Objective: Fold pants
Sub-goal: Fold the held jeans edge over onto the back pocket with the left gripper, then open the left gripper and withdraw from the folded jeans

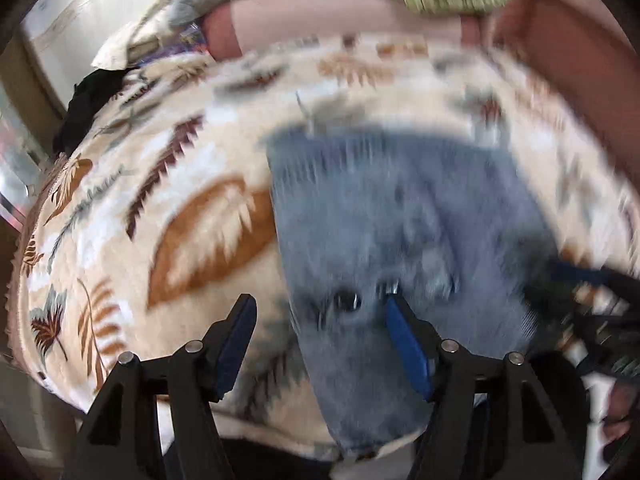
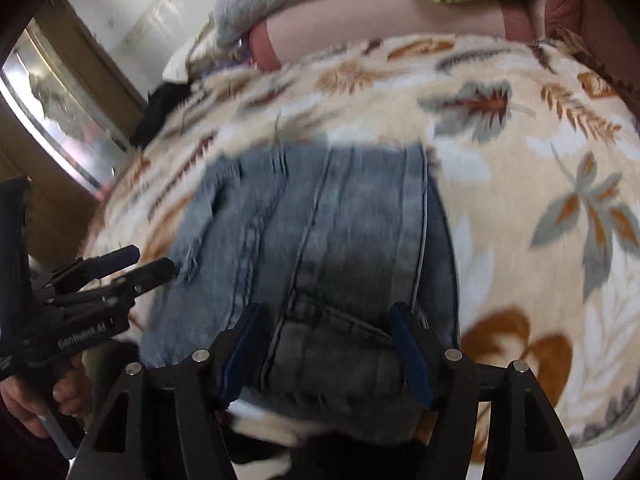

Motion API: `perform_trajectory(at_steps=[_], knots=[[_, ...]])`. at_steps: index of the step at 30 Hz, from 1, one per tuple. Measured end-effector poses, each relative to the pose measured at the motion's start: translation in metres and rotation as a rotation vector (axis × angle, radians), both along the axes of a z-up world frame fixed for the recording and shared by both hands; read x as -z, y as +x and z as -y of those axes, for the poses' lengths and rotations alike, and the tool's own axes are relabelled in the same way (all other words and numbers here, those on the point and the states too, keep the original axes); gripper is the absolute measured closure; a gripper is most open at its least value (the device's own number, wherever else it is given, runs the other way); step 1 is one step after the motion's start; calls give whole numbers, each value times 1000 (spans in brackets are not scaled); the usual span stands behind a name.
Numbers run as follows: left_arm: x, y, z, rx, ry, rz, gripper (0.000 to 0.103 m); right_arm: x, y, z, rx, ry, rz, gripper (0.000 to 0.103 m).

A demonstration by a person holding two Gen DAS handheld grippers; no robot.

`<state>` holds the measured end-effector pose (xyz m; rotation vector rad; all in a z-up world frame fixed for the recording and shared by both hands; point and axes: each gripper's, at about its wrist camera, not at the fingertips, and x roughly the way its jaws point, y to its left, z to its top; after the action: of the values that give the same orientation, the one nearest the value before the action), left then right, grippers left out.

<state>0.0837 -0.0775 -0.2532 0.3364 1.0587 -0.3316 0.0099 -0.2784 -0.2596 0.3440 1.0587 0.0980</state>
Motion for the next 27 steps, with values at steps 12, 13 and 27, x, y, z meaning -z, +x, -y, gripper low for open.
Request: perform_trajectory(at_steps=[12, 13, 27], knots=[[-30, -26, -22, -42, -48, 112, 37, -17, -37, 6, 55, 20, 64, 34], [-40, -31, -24, -46, -50, 151, 36, -24, -44, 9, 66, 12, 95, 34], [-122, -64, -36, -103, -108, 386, 21, -105, -85, 24, 125, -27, 354, 30]])
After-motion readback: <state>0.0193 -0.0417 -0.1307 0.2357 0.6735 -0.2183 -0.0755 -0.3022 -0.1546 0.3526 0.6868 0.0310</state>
